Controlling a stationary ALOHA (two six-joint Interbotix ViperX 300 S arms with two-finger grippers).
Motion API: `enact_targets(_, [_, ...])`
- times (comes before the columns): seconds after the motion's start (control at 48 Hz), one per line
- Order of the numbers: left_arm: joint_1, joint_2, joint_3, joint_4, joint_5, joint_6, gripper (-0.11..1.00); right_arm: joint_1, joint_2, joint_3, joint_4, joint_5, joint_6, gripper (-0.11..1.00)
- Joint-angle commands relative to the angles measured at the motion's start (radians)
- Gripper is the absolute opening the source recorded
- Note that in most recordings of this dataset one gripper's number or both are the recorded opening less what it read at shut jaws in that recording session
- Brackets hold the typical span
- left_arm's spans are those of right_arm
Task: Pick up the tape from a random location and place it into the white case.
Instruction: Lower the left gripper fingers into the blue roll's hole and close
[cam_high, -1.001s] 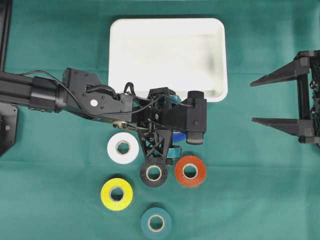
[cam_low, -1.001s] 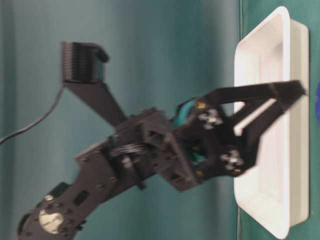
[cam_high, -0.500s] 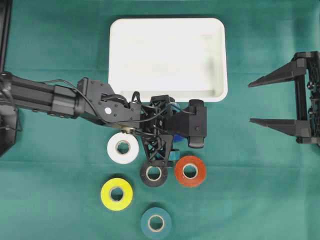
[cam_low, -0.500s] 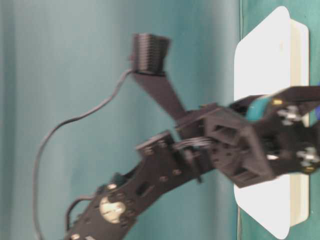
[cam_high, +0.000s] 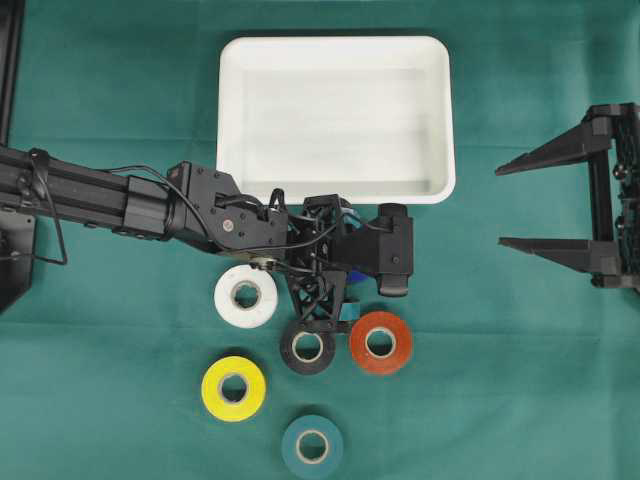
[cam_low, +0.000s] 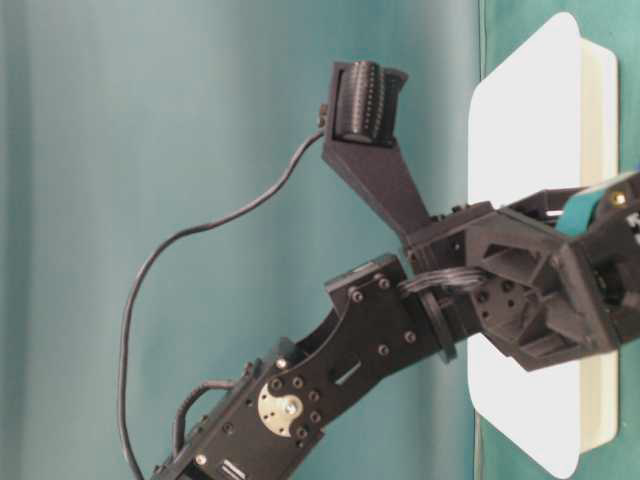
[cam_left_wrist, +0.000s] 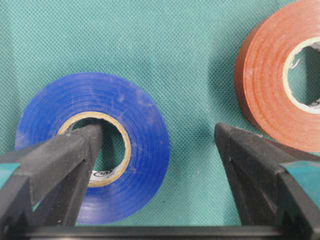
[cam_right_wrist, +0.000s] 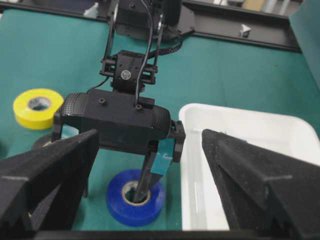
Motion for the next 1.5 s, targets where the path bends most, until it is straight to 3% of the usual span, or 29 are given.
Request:
enact_targets(0.0, [0.003, -0.015, -0.006, 0.0, -0.008, -0.002, 0.99, 0.0, 0.006, -0.02, -0.003, -0.005, -0.002, 0.91])
enact_targets(0.438, [0.003, -0.014, -0.006, 0.0, -0.008, -0.014, 0.95, 0.002, 0.015, -0.02, -0.009, -0.006, -0.003, 0.91])
enact_targets(0.521, [0.003, -0.014, -0.009, 0.0, -0.003, -0.014, 0.81, 0.0, 0.015, -0.02, -0.009, -0.005, -0.003, 0.91])
enact_targets(0.667, [0.003, -0.02, -0.009, 0.0, 0.0, -0.011, 0.37, 0.002, 0.015, -0.02, -0.009, -0.005, -0.003, 0.91])
enact_targets(0.73, [0.003, -0.021, -0.009, 0.0, 0.002, -0.009, 0.24, 0.0, 0.015, -0.02, -0.009, -0.005, -0.003, 0.91])
enact_targets(1.168, [0.003, -0.026, -0.011, 0.0, 0.009, -0.009, 0.23, 0.002, 0.015, -0.021, -0.009, -0.005, -0.003, 0.91])
enact_targets(1.48, [-0.003, -0.101, -0.018, 0.0, 0.041, -0.008, 0.23, 0.002, 0.015, -0.021, -0.009, -0.005, -0.003, 0.91])
